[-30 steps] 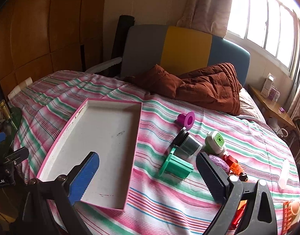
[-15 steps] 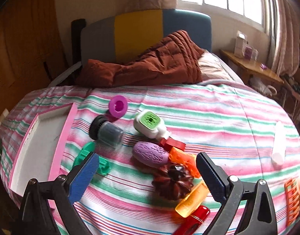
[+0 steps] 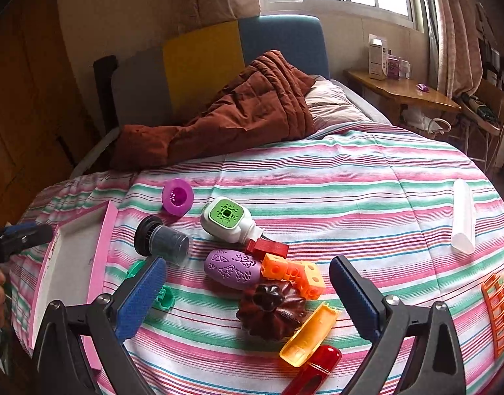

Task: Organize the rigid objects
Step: 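Grasp the magenta cup with the left gripper while the right gripper approaches the green spool, then grasp the green spool with the right gripper while the left gripper lifts the magenta cup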

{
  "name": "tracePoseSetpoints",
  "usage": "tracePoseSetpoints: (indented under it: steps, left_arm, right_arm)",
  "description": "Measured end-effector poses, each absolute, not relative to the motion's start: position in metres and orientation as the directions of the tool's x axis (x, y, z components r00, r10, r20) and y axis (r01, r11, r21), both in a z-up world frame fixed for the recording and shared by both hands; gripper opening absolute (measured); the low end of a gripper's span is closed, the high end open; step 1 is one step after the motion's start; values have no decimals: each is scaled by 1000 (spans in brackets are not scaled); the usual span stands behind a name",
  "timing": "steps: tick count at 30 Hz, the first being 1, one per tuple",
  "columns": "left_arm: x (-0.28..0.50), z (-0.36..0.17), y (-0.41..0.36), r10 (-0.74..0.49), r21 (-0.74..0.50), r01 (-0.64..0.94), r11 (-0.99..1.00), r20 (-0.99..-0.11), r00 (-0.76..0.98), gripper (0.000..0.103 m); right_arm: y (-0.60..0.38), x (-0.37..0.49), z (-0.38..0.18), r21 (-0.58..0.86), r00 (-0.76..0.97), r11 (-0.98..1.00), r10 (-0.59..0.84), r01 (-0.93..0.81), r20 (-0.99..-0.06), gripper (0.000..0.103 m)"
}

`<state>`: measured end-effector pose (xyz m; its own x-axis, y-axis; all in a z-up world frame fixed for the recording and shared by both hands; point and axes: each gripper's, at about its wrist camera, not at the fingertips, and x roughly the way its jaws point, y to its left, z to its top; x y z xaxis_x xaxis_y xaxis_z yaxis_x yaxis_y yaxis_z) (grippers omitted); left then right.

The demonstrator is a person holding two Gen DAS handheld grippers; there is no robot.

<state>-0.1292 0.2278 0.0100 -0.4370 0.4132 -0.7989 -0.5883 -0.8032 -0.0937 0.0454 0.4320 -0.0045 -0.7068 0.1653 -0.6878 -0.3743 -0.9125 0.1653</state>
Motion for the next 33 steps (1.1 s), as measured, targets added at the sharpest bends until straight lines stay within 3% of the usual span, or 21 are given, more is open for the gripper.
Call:
tracePoseSetpoints:
  steps: [9, 19, 20, 22, 23, 33]
  left_arm:
    - [-190, -29, 319, 388, -43, -683, -729, -848, -361, 92]
    - [-222, -81, 376, 334, 0, -765, -644, -900, -282, 92]
    - [-224, -84, 379, 332, 5, -772, -636, -901, -279, 89]
    - [-227, -92, 383, 337, -26, -786, -617, -912, -235, 57]
    - [-228, -95, 383, 337, -34, -785, -619, -914, -225, 52]
    - [-212, -61, 346, 430, -65, -753, -654, -851, -301, 46]
  right_arm:
    - [429, 42, -3, 183, -719, -921, 134, -345, -682, 101]
    - [431, 41, -1, 228, -734, -918, 92, -325, -673, 101]
    - [432, 41, -1, 235, -735, -917, 87, -323, -672, 101]
    - [433, 41, -2, 244, -736, -914, 81, -324, -673, 101]
    - [434, 41, -2, 249, -736, -913, 78, -324, -673, 101]
    - [436, 39, -8, 256, -717, -910, 61, -325, -695, 101]
